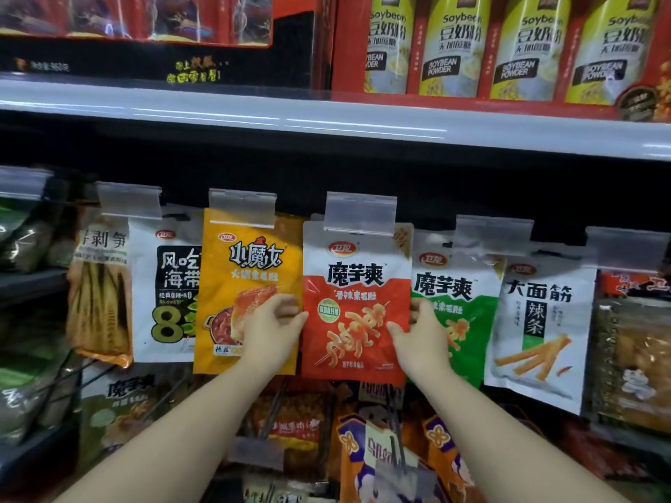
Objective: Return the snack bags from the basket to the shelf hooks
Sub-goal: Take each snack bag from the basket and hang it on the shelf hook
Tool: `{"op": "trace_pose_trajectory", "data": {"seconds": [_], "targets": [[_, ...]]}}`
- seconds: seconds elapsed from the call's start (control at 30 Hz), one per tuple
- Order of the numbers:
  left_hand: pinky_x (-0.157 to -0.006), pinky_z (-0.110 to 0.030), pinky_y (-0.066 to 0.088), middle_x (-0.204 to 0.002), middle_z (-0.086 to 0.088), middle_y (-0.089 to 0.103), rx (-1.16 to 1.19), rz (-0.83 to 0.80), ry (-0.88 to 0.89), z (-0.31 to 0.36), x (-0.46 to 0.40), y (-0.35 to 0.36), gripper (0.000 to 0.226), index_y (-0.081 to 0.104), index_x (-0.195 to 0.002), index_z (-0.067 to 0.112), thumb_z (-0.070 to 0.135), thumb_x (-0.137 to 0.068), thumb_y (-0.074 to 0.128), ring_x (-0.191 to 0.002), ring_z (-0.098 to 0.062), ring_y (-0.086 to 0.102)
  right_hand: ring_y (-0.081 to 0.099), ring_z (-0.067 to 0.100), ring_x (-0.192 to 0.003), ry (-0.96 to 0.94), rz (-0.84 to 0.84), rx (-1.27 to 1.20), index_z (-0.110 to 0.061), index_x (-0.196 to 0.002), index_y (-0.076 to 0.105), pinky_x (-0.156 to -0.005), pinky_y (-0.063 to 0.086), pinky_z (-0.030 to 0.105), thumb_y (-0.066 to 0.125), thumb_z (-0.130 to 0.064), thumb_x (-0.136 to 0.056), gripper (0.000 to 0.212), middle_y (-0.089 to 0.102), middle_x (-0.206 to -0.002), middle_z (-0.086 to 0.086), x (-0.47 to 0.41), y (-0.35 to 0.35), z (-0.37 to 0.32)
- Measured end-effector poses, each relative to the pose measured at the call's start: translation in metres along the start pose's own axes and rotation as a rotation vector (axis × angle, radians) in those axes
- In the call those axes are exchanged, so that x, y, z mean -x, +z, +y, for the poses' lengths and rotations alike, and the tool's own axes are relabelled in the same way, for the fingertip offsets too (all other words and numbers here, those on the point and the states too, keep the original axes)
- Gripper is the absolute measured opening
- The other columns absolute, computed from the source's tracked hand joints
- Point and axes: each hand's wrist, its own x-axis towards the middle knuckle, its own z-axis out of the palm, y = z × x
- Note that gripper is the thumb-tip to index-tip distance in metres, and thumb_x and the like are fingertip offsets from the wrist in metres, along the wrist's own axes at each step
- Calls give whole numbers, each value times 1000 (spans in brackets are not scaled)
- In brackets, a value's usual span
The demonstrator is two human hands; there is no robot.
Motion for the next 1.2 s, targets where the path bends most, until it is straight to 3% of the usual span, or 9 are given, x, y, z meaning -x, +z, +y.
{"op": "trace_pose_trajectory", "data": {"seconds": [0.07,0.13,0.23,0.47,0.63,0.8,0.97,1.2], "targets": [[-80,-42,59,-106,4,65,-82,54,51,-2,9,-8,40,57,-125,17,21,-88,69,-89,-13,65,53,13,-95,-97,20,112,-21,-116,45,-74,46,24,60,-13,-91,30,55,-119,0,8,-4,-2],[-78,-41,59,-109,11,62,-178,81,95,-3,21,-19,44,53,-129,24,27,-88,68,-91,-11,66,46,19,-114,-186,47,240,-15,-133,39,-91,42,30,57,-15,-92,45,44,-133,5,16,-7,-3],[-75,-38,58,-106,16,64,-353,102,167,-3,40,-36,40,54,-126,30,38,-88,65,-92,-10,66,31,25,-132,-310,64,457,-11,-140,34,-110,30,37,54,-21,-92,53,33,-145,9,29,-8,-5],[-64,-35,57,-101,14,70,-707,-36,196,-30,82,-96,33,57,-123,30,43,-93,54,-90,-16,67,35,32,-132,-600,-79,733,-9,-135,45,-104,34,47,55,-22,-90,48,40,-144,13,86,18,-14],[-66,-32,55,-100,8,72,-773,-108,84,-65,114,-157,27,64,-112,29,44,-93,54,-94,-20,67,38,31,-131,-718,-278,895,-12,-141,39,-100,37,45,49,-26,-95,49,44,-143,10,142,58,-24],[-63,-31,54,-103,6,71,-907,-217,29,-121,147,-221,31,63,-115,30,47,-93,51,-92,-23,67,43,31,-124,-641,-408,900,-13,-141,38,-96,39,44,46,-29,-95,49,50,-135,8,206,110,-27],[-62,-27,41,-109,2,69,-1036,-386,-4,-186,182,-259,32,60,-119,28,45,-94,49,-98,-26,65,45,33,-121,-554,-556,883,-11,-138,39,-95,40,43,44,-27,-97,44,51,-132,11,266,158,-8],[-62,-31,49,-104,-3,68,-1109,-620,-152,-297,252,-262,28,59,-117,28,41,-95,46,-84,-29,63,42,30,-124,-446,-873,955,-13,-136,37,-98,37,42,41,-26,-98,40,49,-133,9,345,222,70]]}}
